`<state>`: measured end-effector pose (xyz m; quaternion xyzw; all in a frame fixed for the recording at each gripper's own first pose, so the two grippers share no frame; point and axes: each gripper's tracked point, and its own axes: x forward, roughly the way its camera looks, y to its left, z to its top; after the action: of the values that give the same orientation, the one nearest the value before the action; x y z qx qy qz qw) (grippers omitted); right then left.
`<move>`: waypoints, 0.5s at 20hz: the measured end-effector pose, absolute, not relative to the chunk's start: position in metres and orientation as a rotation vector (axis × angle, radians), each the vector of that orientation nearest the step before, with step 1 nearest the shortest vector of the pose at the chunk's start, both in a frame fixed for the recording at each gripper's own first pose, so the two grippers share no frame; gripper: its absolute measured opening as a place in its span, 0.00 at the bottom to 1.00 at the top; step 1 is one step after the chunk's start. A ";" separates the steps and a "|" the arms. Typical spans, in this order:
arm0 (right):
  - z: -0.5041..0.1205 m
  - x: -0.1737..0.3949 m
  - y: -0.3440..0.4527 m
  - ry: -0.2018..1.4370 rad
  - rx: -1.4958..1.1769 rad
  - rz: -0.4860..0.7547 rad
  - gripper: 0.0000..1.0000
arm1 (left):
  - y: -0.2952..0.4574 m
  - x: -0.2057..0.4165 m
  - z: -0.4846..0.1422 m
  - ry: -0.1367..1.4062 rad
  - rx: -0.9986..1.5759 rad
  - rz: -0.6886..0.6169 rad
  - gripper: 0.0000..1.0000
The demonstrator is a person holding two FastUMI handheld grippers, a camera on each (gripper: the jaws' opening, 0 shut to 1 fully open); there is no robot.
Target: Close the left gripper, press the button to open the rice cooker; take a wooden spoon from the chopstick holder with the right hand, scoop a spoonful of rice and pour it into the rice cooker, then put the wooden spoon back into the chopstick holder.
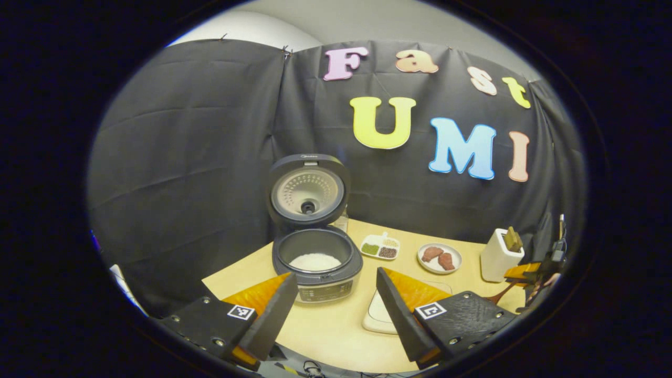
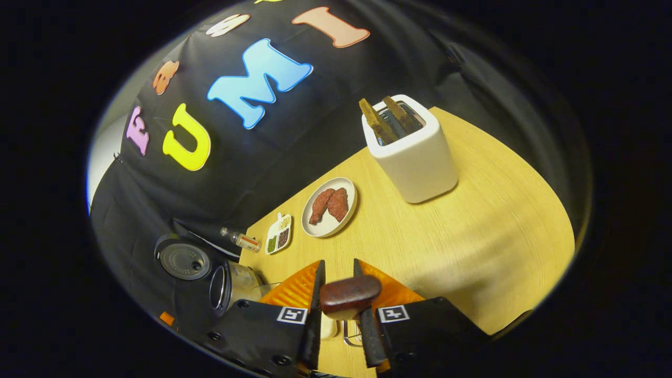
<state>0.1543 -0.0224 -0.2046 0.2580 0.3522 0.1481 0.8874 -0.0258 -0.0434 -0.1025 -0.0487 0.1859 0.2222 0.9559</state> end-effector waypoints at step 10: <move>-0.179 0.128 -0.058 0.550 0.306 0.090 0.98 | 0.033 0.044 -0.047 0.270 -0.124 0.349 0.95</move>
<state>0.1279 -0.0583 -0.1791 0.1504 0.2705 0.0444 0.9499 0.0437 0.0333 -0.0474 -0.0613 0.1339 0.1731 0.9738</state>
